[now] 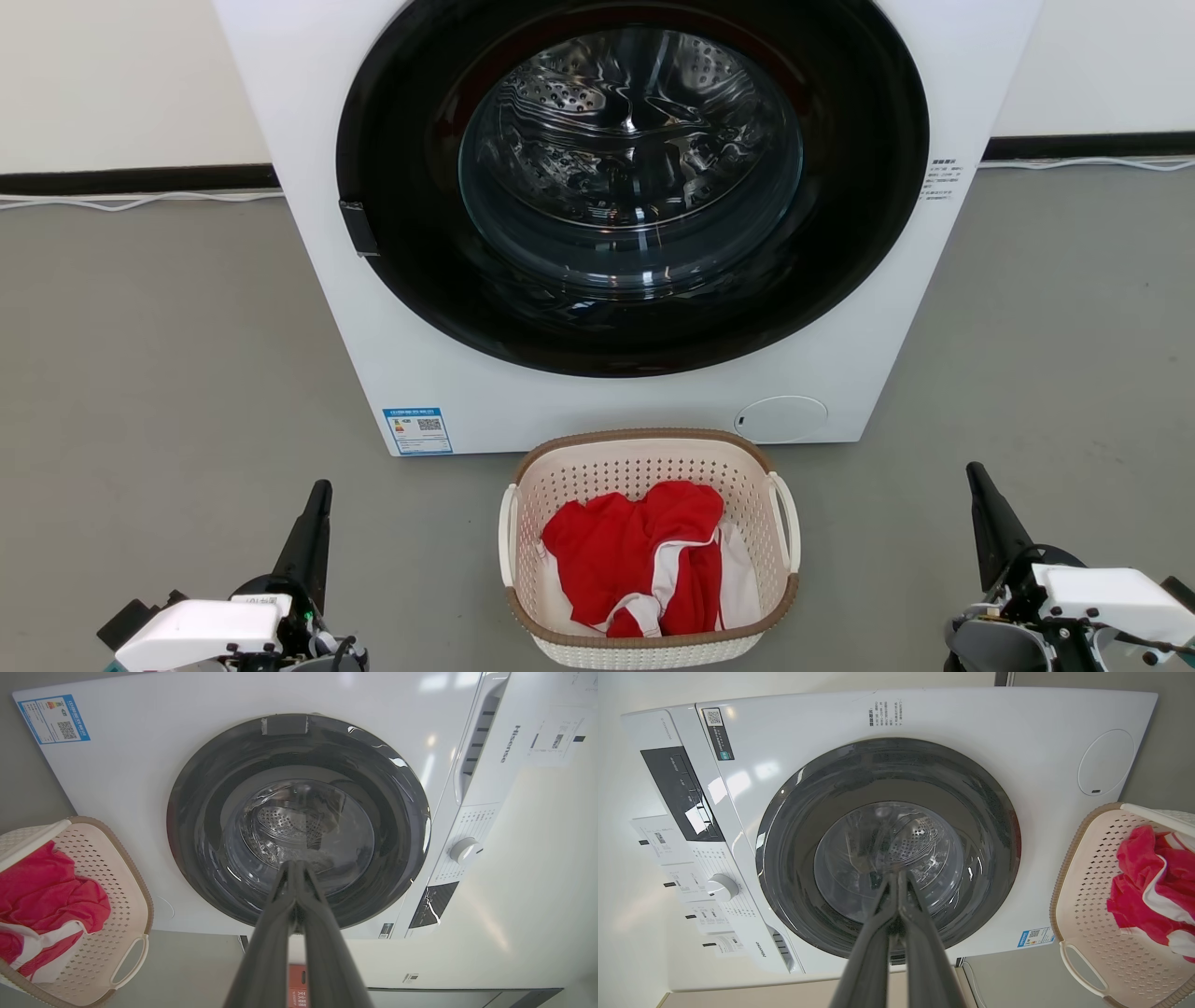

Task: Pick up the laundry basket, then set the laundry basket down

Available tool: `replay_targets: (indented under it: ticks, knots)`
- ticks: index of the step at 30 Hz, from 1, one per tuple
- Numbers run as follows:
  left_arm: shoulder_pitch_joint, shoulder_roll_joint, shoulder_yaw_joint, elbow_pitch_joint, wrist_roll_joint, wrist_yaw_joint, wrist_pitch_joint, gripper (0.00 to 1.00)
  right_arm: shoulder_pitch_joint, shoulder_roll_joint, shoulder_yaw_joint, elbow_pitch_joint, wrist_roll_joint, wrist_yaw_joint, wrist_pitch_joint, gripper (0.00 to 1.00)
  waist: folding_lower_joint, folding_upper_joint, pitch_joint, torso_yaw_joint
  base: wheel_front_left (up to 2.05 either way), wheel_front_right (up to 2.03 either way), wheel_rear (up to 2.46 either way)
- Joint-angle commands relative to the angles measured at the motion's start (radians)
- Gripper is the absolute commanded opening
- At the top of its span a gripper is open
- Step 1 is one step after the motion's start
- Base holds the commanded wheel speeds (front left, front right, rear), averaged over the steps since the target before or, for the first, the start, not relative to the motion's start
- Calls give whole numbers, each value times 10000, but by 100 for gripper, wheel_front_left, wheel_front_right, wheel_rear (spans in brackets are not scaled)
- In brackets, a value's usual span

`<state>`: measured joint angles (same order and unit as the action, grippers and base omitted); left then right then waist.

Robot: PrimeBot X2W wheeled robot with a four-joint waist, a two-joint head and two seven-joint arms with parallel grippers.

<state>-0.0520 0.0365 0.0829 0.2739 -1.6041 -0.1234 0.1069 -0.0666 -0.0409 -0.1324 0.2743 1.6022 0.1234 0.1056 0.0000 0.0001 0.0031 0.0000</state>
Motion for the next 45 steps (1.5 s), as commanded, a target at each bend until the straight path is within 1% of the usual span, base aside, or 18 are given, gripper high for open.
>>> replay_targets:
  ticks: [1, 19, 20, 22, 25, 29, 33, 39, 45]
  knots:
    - [-559, 137, 305, -290, -49, -73, 60, 0, -413, -93, 190, -296, 68, 73, 74, 0, 0, -1, 0, 0, 0, 0, 0]
    - [-559, 137, 305, -290, -49, -73, 60, 0, -413, -93, 190, -296, 68, 73, 74, 0, 0, -1, 0, 0, 0, 0, 0]
    - [0, 0, 0, 4, 0, 0, 0, 100, 1, 0, 0, 4, 0, 0, 0, 100, 0, -1, 0, 0, 0, 0, 0]
    - [104, -44, -8, 219, 0, 4, -16, 100, 115, 29, 25, 184, -4, -4, -1, 100, 0, -1, 0, 0, 0, 0, 0]
    - [110, -40, -64, 236, 40, 2, -104, 100, 143, 26, 45, 116, -38, -2, -85, 100, 3, -1, 6, -3, 0, 0, 0]
    - [111, -34, -120, 269, 96, 0, -222, 100, 198, 22, 79, 31, -117, 0, -205, 100, 23, -1, -10, 6, 0, 0, 0]
    - [116, -28, -166, 306, 178, -3, -339, 100, 255, 15, 98, -33, -276, 3, -324, 100, 3, -1, 14, 9, 0, 0, 0]
    - [88, -19, -215, 399, 433, -7, -515, 100, 286, 4, 75, -98, -873, 7, -500, 100, 1, -1, 39, 2, 0, 0, 0]
    - [64, -11, -244, 475, 980, 23, -691, 100, 313, -1, 55, -195, -1802, 10, -676, 100, 1, -1, 53, -17, 0, 0, 0]
